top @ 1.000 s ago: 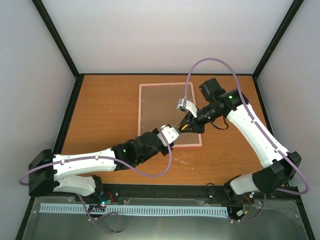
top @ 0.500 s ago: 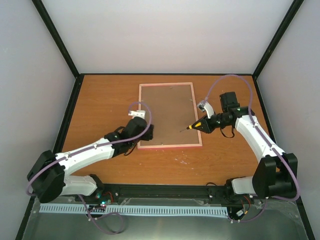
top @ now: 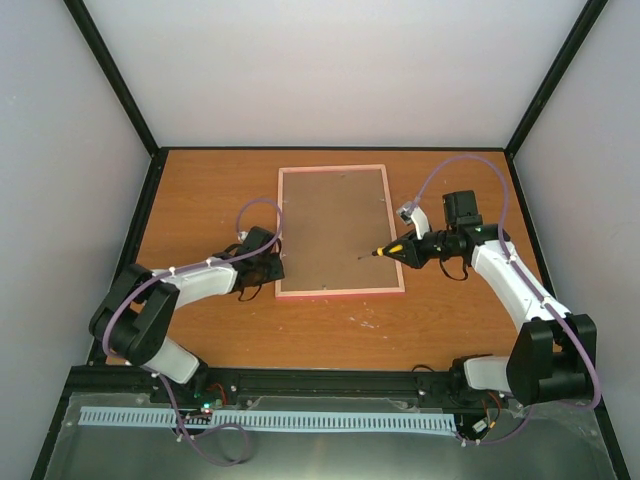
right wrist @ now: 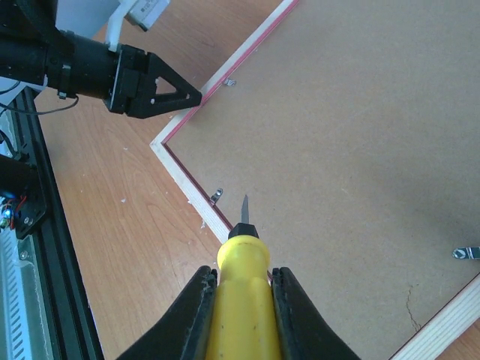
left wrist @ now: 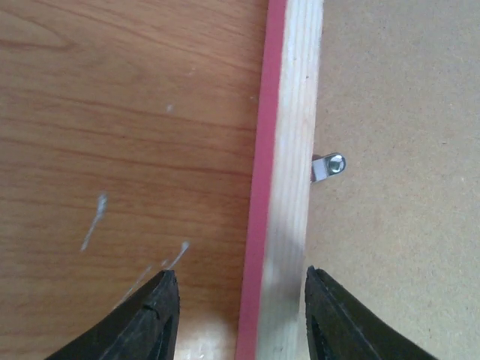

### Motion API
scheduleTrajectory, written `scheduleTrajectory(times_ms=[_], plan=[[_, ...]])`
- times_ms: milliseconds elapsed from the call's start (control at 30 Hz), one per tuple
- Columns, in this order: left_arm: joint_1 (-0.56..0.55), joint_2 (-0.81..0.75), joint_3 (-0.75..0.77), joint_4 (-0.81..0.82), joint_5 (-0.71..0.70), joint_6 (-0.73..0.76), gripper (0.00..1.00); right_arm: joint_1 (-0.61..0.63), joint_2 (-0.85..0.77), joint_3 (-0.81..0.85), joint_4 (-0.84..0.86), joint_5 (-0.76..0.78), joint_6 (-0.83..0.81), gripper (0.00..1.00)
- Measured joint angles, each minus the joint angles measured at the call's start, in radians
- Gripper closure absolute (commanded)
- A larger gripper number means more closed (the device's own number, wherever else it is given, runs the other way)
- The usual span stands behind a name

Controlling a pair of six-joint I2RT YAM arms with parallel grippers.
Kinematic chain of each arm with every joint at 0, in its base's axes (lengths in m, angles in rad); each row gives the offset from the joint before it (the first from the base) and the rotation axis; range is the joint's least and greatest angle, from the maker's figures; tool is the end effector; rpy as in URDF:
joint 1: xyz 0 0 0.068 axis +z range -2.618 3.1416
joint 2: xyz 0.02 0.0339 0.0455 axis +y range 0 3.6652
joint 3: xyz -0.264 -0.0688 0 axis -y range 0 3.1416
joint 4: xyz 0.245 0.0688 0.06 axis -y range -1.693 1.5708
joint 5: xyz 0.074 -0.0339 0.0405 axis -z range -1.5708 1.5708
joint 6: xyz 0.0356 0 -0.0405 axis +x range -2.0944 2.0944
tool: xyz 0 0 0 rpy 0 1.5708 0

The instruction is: Take the photo out of the frame

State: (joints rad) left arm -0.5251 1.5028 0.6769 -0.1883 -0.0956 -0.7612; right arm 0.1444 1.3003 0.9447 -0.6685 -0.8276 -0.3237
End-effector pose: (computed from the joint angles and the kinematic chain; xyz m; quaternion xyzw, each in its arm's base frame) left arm 0.2354 -0.1324 0.1445 -0.1262 0.9522 -0.1278 0.2471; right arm 0.2446 0.0621 0.2551 -0.3100 0.8324 0.3635 0.2808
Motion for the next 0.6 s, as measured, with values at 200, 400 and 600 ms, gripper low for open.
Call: scheduleTrajectory(times_ms=[200, 400, 600], plan=[[0.002, 0.061, 0.03, 0.016, 0.019, -0.003, 0.62, 0.0, 0.0, -0.002, 0.008, -0.006, -0.001, 0.97], [0.002, 0.082, 0.053, 0.027, 0.032, 0.016, 0.79, 0.0, 0.0, -0.002, 0.008, -0.016, -0.002, 0.97], [-0.003, 0.082, 0.053, 0.029, 0.042, 0.05, 0.86, 0.0, 0.0, -0.002, 0.008, -0.016, -0.009, 0.97]])
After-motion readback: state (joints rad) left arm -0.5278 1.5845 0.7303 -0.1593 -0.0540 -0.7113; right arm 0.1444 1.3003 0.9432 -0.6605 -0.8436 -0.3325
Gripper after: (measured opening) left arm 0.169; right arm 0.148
